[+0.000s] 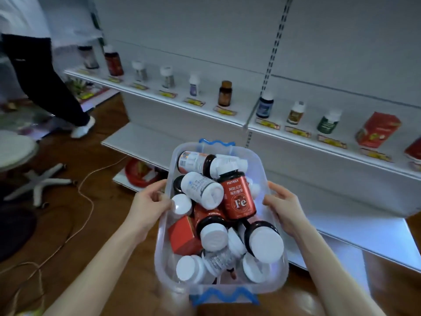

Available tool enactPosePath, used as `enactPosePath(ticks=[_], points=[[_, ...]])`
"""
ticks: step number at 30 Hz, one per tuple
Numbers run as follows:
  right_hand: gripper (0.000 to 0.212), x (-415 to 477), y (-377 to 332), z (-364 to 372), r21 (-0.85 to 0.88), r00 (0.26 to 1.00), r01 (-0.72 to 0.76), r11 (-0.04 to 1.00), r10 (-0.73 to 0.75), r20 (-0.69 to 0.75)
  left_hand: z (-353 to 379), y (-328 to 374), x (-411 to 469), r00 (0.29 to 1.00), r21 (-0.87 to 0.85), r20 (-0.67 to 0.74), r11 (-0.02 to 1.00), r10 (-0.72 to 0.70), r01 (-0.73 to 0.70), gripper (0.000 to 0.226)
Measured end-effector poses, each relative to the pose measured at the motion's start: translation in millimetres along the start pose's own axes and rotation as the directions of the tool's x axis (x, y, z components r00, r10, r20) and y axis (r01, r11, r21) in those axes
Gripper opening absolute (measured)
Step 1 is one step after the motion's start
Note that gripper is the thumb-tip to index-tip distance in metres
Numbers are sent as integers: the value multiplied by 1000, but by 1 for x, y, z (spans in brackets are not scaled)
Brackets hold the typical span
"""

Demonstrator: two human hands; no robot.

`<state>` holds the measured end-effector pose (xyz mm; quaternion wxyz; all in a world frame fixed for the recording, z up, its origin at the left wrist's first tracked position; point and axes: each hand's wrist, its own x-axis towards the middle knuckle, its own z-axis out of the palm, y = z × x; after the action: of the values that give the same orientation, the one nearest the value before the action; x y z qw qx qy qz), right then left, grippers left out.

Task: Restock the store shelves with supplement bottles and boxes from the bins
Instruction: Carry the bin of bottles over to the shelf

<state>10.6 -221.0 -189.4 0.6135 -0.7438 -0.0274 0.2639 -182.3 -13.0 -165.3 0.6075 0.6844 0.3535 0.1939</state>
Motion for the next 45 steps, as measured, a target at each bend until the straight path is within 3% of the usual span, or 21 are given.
enactPosePath(ticks=[8,27,31,37,45], points=[[51,72,-31,146,-19,984,-1,1000,4,178,-107,-24,91,987,0,-129,996,-92,92,58],[58,258,-97,445,-242,946,-34,970,110,306,-294,-76,334,937,-19,-259,971,-233,236,58],[58,275,-90,504,-240,960,-62,969,124,250,-344,-97,391,949,19,-208,969,-235,245,58],[59,282,-64,582,-171,987,-142,975,152,44,-414,-128,487,967,78,11,964,-255,253,61],[56,301,-29,632,-58,971,-172,984,159,-179,-431,-155,581,956,138,187,970,-226,202,60]])
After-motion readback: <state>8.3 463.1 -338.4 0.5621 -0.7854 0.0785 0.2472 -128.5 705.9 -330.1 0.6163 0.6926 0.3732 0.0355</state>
